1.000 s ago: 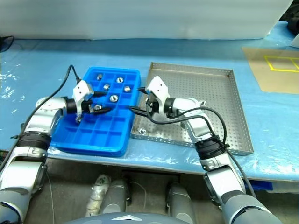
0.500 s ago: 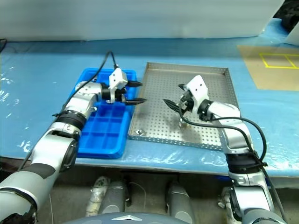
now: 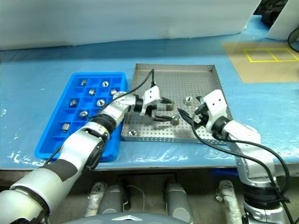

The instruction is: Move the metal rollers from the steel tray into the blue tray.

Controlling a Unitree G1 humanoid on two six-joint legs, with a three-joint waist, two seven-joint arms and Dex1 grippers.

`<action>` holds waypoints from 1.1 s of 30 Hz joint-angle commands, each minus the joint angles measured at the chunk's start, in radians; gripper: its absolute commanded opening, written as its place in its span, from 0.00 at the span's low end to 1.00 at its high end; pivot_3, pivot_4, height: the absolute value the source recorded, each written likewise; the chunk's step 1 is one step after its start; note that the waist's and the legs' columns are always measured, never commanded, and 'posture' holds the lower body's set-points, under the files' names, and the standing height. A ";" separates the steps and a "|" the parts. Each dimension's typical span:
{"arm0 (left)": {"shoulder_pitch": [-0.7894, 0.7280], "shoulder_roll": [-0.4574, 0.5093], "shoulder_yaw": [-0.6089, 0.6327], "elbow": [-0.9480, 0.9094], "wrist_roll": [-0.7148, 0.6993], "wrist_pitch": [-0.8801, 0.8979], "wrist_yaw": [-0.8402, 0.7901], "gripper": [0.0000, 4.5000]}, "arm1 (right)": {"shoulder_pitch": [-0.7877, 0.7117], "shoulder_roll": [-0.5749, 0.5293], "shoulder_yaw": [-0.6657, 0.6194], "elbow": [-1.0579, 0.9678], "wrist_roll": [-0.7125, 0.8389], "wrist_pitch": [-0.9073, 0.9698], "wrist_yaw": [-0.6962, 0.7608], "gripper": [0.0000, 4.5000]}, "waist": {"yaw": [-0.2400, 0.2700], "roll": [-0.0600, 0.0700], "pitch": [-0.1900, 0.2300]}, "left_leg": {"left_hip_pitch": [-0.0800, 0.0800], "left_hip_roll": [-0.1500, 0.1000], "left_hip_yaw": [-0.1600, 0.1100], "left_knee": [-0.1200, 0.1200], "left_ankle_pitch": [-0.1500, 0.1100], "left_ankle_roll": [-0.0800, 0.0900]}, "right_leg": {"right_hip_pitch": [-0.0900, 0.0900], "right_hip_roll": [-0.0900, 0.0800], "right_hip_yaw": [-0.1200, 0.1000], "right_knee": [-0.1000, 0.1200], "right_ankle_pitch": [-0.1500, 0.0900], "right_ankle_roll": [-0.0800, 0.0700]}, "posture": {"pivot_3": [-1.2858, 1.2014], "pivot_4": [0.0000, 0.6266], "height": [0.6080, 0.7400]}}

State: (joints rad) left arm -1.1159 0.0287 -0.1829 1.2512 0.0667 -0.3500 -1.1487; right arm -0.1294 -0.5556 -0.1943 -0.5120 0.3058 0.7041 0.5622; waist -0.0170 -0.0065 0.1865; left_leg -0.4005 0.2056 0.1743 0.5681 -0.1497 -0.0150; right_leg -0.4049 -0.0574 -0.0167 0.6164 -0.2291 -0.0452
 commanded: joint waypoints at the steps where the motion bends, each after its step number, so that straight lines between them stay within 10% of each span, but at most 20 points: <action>1: -0.004 -0.022 -0.001 0.000 0.013 -0.021 -0.018 0.90 | 0.055 -0.031 -0.098 -0.091 0.032 0.025 -0.017 1.00 | -0.002 0.000 0.000 | 0.000 0.000 0.000 0.000 0.000 0.000 | 0.000 0.000 0.000 -0.001 0.000 0.000 | 0.28 0.24 1.00; 21: 0.035 -0.122 -0.051 0.077 0.165 0.088 0.258 0.90 | 0.162 -0.035 -0.114 -0.169 0.057 0.046 -0.101 1.00 | -0.052 0.004 -0.003 | -0.002 -0.001 0.000 0.002 -0.003 0.010 | 0.004 -0.001 -0.001 -0.010 0.001 0.001 | 0.25 0.24 1.00; 28: 0.045 -0.119 -0.047 0.071 0.173 0.078 0.275 0.49 | 0.142 -0.039 -0.093 -0.158 0.061 0.045 -0.108 1.00 | -0.056 0.007 -0.004 | -0.001 -0.001 0.000 0.004 -0.005 0.008 | 0.006 -0.002 -0.001 -0.010 0.001 0.003 | 0.26 0.24 1.00; 33: 0.045 -0.100 -0.005 0.053 0.125 0.051 0.194 0.39 | 0.117 -0.039 -0.067 -0.143 0.064 0.042 -0.098 1.00 | -0.055 0.007 -0.005 | -0.001 -0.001 0.000 0.004 -0.005 0.008 | 0.006 -0.002 -0.001 -0.010 0.002 0.004 | 0.27 0.24 1.00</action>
State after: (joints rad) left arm -1.0767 -0.0804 -0.1994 1.3201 0.1986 -0.2825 -0.9614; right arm 0.0076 -0.5825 -0.2600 -0.6374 0.3577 0.7540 0.4586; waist -0.0723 0.0007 0.1820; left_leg -0.4016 0.2048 0.1745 0.5721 -0.1544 -0.0069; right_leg -0.3987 -0.0591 -0.0178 0.6061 -0.2272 -0.0413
